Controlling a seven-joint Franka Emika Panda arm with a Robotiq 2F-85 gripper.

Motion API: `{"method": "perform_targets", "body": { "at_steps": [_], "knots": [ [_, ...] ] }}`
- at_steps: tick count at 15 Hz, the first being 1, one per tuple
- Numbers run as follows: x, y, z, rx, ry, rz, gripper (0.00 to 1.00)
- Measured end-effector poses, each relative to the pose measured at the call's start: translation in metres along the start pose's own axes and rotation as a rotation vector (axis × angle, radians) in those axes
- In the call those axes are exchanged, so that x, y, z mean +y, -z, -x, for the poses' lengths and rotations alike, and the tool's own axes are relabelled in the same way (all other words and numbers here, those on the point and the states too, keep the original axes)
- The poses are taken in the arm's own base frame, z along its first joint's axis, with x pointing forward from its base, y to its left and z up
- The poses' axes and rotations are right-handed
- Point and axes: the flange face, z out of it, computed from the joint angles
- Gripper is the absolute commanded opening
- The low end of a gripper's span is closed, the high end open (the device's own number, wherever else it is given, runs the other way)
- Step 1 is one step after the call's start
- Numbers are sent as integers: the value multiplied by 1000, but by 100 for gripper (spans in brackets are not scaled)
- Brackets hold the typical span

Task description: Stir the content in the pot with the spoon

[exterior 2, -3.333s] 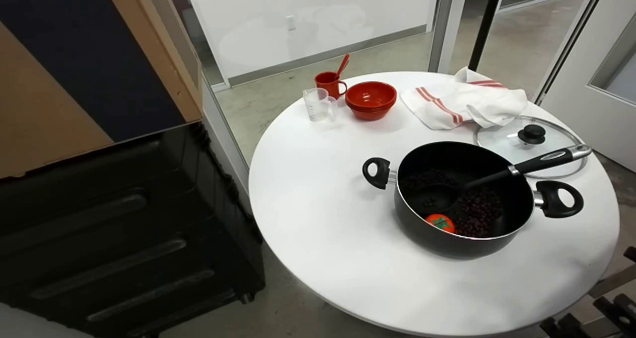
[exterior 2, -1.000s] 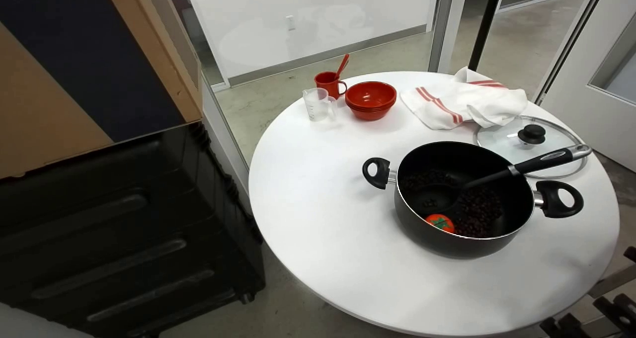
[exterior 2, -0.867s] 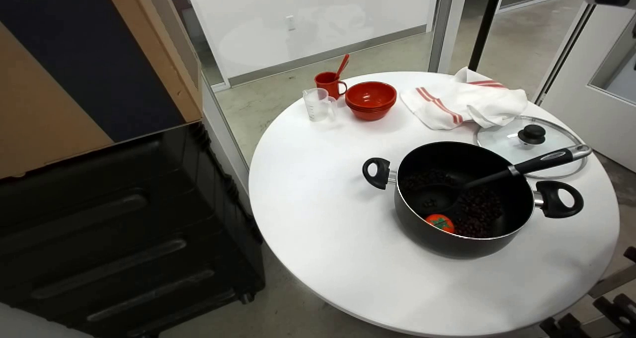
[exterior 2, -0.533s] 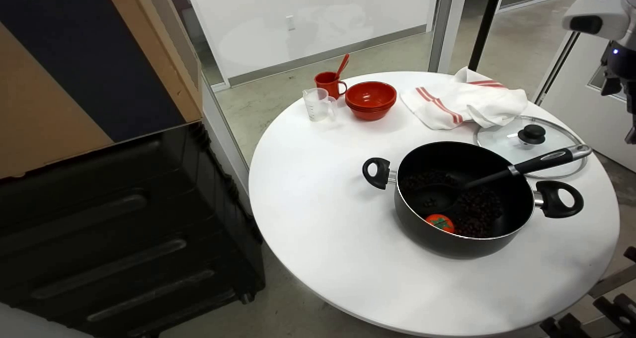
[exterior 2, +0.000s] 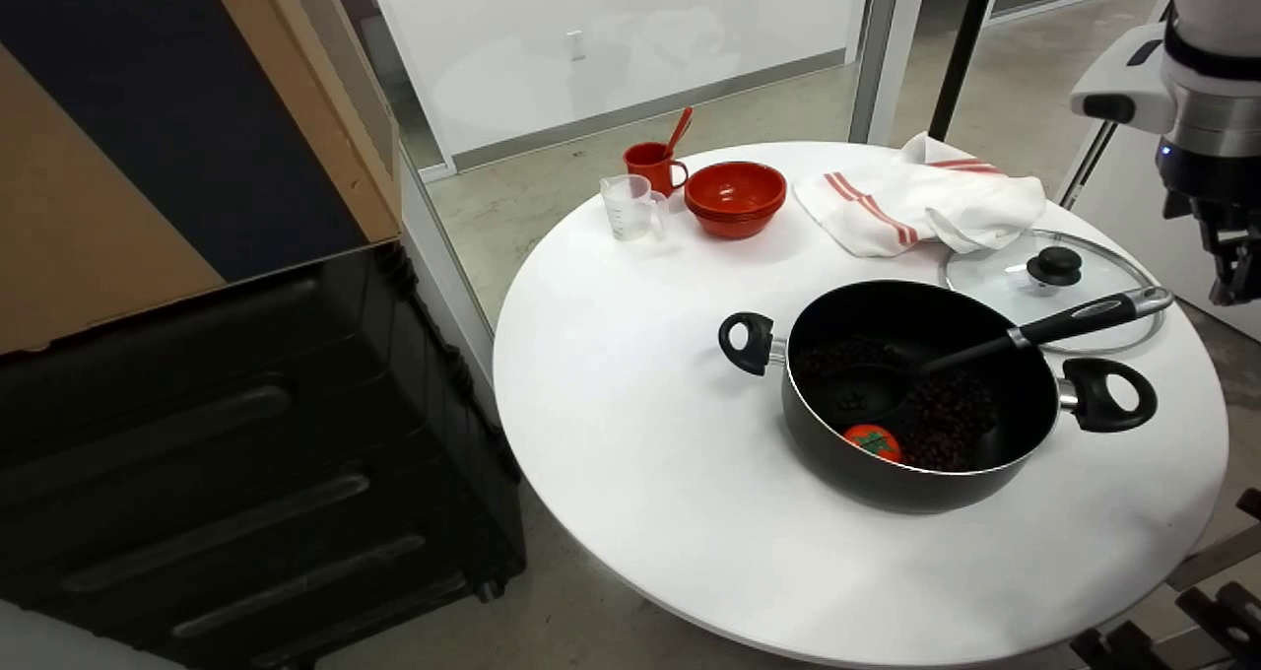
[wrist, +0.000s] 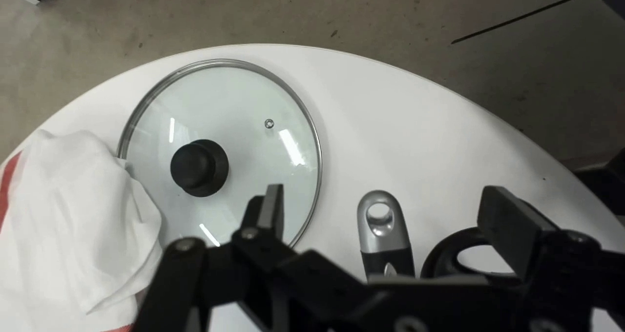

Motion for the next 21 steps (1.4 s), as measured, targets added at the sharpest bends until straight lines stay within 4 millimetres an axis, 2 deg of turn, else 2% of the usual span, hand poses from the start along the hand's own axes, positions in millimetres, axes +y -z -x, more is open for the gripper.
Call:
{"method": "perform_targets", "body": {
  "at_steps": [5, 12, 13, 14, 15, 21],
  "knots": [
    [4, -22, -7, -25, 26, 20, 100],
    [-14, -44, -15, -48, 92, 30, 100],
    [-16, -45, -17, -50, 100, 31, 75],
    [-18, -47, -18, -50, 107, 33, 74],
    [-19, -47, -20, -49, 114, 35, 68],
    [-25, -46, -30, -37, 135, 35, 21]
  ]
}}
